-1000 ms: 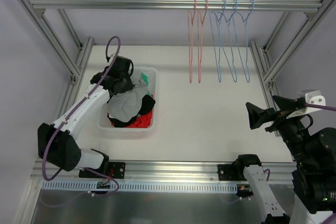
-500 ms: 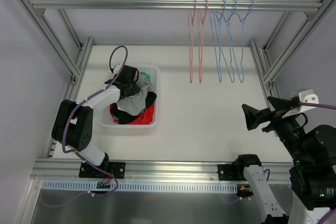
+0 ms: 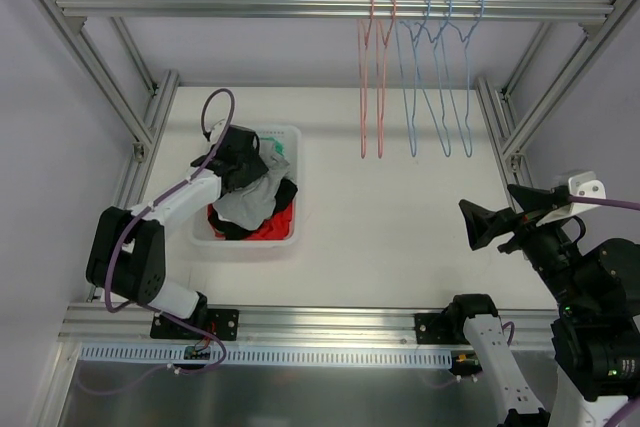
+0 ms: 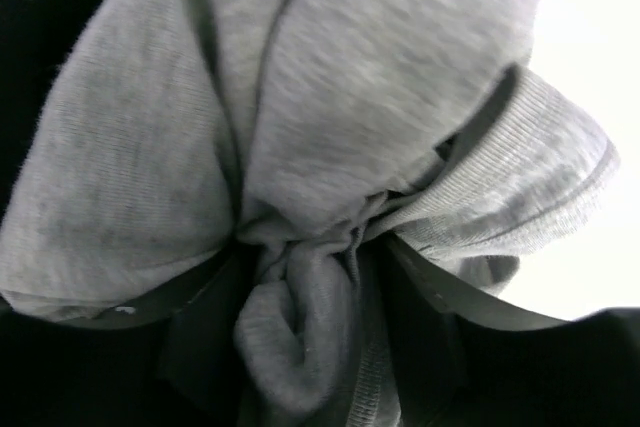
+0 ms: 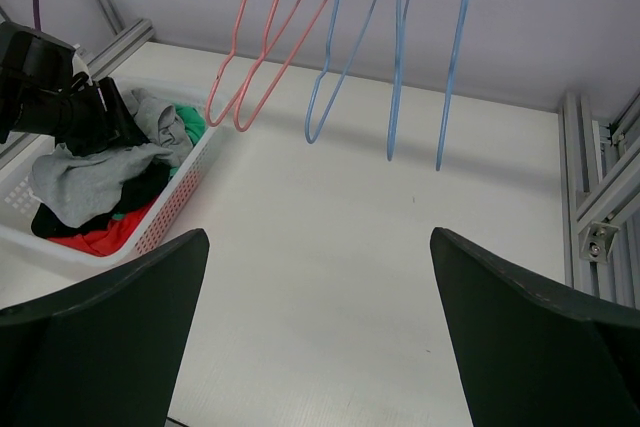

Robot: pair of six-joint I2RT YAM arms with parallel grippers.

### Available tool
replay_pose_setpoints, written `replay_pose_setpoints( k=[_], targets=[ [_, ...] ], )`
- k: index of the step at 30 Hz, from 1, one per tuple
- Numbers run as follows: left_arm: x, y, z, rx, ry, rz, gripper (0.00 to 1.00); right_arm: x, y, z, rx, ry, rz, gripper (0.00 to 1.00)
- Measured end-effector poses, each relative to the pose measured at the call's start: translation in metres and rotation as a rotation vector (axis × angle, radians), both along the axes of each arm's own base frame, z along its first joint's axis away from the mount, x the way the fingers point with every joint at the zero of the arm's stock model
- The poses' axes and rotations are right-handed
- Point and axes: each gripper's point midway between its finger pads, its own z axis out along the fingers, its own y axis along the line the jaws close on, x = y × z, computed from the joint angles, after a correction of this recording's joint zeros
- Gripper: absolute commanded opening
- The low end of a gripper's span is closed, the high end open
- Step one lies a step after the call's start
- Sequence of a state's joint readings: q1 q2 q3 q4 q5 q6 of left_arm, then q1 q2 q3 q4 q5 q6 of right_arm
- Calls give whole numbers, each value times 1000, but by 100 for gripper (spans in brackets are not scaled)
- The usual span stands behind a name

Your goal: Remove the tank top from the hanger

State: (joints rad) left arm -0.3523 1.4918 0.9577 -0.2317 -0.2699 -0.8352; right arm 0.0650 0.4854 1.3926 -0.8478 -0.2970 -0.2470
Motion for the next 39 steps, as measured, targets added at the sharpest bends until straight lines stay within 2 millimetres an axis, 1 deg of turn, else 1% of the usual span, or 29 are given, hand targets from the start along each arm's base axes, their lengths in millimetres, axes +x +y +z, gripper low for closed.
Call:
replay_pose_setpoints(
  k=[1,5,7,8,9,11,14,17,20,24,26,29,32,35,36,37,39],
  targets=[
    [-1,0,2,0,-2,-2,61,0,0,0,0,0,0,100],
    [-8,3,13,8,-5,-18,71,0,0,0,0,0,0,99],
    [-12,4,22,12,-9,-25,75,0,1,0,0,1,4,100],
    [-14,5,27,16,-12,-32,80,0,1,0,0,2,5,100],
    [-15,5,34,17,-18,-39,81,0,1,0,0,4,7,100],
    [-16,6,48,18,-38,-52,84,3,1,-1,0,12,8,99],
    [-15,3,76,9,-87,-81,86,9,2,-8,-1,40,8,99],
    [-14,3,106,5,-152,-101,99,17,2,-19,-2,81,7,100],
    [-20,5,132,2,-204,-118,99,24,2,-28,0,117,2,100],
    [-35,13,161,23,-244,-138,99,30,-4,-36,6,161,-43,99],
    [-44,20,177,46,-262,-142,99,31,-8,-41,4,181,-67,100],
    [-62,36,201,95,-294,-128,99,31,-16,-49,-6,217,-115,99],
    [-89,55,223,142,-339,-118,99,25,-24,-59,-19,248,-156,99],
    [-121,70,238,175,-394,-136,99,13,-31,-68,-30,257,-190,100],
    [-136,77,241,193,-423,-150,99,7,-34,-71,-33,254,-207,99],
    [-144,81,241,205,-434,-158,99,1,-37,-72,-35,249,-219,99],
    [-170,97,239,251,-475,-159,99,-7,-43,-75,-41,242,-246,99]
  ],
)
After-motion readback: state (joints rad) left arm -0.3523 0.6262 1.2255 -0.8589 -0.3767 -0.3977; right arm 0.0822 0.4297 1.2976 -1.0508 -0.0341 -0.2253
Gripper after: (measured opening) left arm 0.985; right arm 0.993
